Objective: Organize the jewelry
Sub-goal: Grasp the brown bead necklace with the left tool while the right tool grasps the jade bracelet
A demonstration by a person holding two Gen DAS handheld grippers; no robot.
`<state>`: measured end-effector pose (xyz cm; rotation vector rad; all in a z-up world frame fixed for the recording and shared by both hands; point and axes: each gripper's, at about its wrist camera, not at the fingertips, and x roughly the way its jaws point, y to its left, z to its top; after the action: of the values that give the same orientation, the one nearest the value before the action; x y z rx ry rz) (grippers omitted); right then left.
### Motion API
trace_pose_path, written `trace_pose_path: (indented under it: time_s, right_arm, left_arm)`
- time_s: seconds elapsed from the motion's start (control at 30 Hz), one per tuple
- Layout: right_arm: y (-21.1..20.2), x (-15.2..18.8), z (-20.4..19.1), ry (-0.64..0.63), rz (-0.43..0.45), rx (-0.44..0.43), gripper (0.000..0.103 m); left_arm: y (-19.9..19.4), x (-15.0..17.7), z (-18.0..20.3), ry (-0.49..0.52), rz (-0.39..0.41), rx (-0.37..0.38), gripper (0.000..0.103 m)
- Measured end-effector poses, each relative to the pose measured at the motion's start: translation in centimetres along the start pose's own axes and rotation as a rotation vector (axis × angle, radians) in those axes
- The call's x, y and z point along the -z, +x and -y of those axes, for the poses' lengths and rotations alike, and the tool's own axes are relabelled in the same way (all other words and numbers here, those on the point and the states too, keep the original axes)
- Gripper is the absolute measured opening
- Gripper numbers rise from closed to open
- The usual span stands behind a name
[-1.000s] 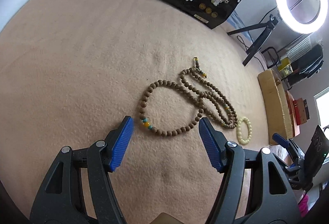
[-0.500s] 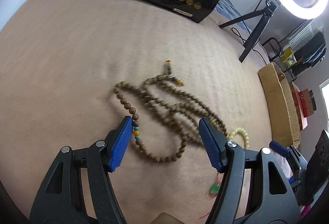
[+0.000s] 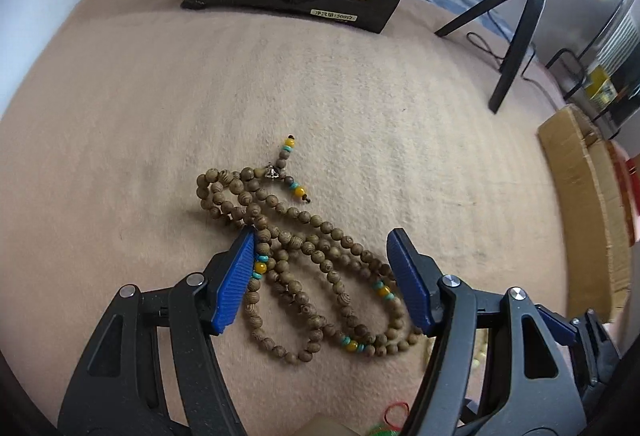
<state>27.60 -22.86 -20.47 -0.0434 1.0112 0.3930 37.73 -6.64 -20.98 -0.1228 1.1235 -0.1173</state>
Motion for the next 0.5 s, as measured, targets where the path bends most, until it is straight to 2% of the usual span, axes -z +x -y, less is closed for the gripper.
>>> trace_pose_path:
  time_s: [0.1,0.17,0.4,0.43,0.5]
  right_arm:
    - [0.6,-0.1,0.3,0.017,-0.011,0.005,0.089]
    - [0.9,-0.2,0.7,0.036,-0.009,0.007,0.088]
    - [2.0,-1.1,0.5,0.005,-0.039,0.07,0.076]
    - [2.2,-1.2,0.3,-0.01,-0.047,0.083,0.075]
    - [2.7,-1.3,-0.1,-0.039,-0.06,0.108,0.073]
  left_arm:
    - [0.4,0.0,0.5,0.035,0.015,-0.047,0.068]
    - [0.8,0.1,0.6,0.047,0.021,-0.079,0.068]
    - [1.2,0.3,1.0,0.071,0.064,-0.116,0.067]
    - [1.2,0.2,0.9,0.069,0.07,-0.118,0.065]
    - [1.2,0.1,0.8,0.066,0.084,-0.122,0.051]
